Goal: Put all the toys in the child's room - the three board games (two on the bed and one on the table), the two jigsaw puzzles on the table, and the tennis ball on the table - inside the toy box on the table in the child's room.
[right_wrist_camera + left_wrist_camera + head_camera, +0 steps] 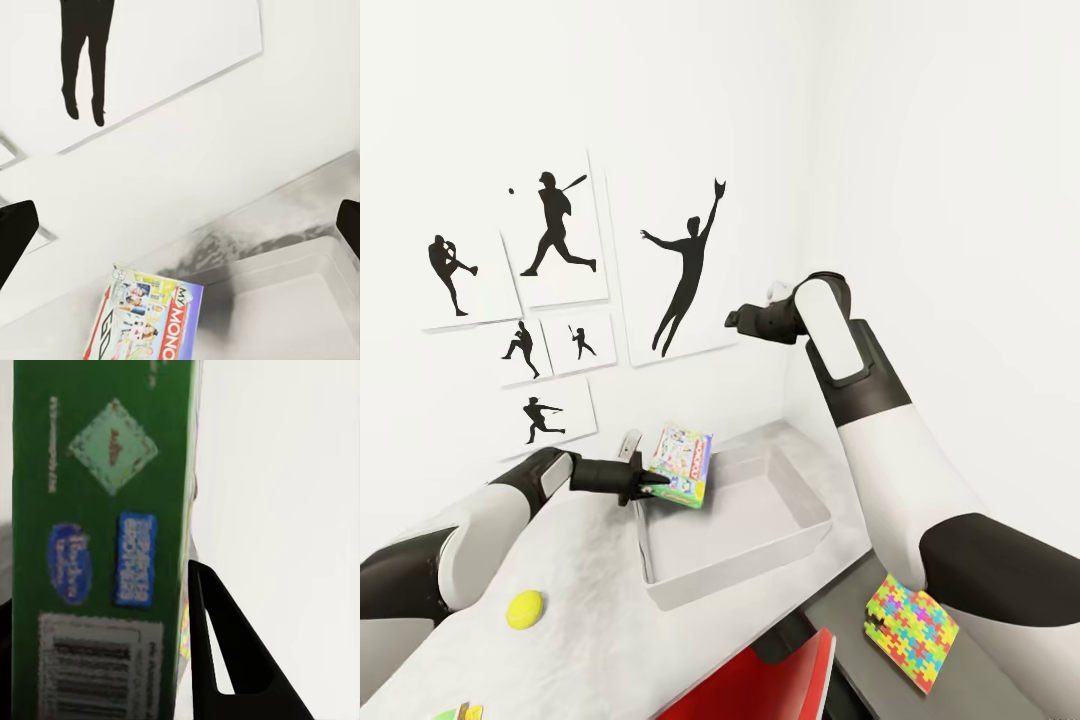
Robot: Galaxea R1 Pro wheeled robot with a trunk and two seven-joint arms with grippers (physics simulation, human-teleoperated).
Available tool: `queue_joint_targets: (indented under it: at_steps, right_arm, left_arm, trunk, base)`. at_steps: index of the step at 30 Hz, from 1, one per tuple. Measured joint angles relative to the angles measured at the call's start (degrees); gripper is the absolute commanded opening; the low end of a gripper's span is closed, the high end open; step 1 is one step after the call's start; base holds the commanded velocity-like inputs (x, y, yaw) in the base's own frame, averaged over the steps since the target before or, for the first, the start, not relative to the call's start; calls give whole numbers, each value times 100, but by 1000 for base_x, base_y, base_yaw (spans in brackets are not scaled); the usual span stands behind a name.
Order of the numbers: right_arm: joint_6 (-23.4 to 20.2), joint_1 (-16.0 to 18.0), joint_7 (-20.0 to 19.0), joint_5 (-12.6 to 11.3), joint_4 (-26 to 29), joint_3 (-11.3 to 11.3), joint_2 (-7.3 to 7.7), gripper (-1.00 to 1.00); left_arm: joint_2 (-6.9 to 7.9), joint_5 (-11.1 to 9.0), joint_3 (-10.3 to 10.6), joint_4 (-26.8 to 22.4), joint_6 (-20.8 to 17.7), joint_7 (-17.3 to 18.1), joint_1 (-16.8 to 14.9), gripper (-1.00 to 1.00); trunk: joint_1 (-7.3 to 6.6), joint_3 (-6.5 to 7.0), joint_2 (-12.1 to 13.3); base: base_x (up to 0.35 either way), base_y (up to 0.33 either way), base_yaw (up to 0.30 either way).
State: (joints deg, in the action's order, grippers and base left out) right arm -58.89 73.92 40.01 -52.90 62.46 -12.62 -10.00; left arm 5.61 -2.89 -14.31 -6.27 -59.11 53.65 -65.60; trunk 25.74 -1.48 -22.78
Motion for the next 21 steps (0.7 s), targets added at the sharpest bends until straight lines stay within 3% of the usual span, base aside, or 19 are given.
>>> queue_joint_targets:
  at_steps: [11,15,21]
  right_arm:
    - [0,9,0,-3,0,0,0,100]
    - [0,10,-4,-7,0,1,0,100]
    - [8,10,-7,-6,-5,1,0,100]
  left_arm:
    - [-61,-16,-130,113,10,-229,15,-100]
    - [-123,11,-89,378,27,-532,17,-100]
    - [-159,-60,-326,519,-1,-809,17,-100]
  trunk:
    - [0,0,0]
    - [0,0,0]
    - [0,0,0]
  base:
    - [0,0,0]
    - [0,0,0]
    - [0,0,0]
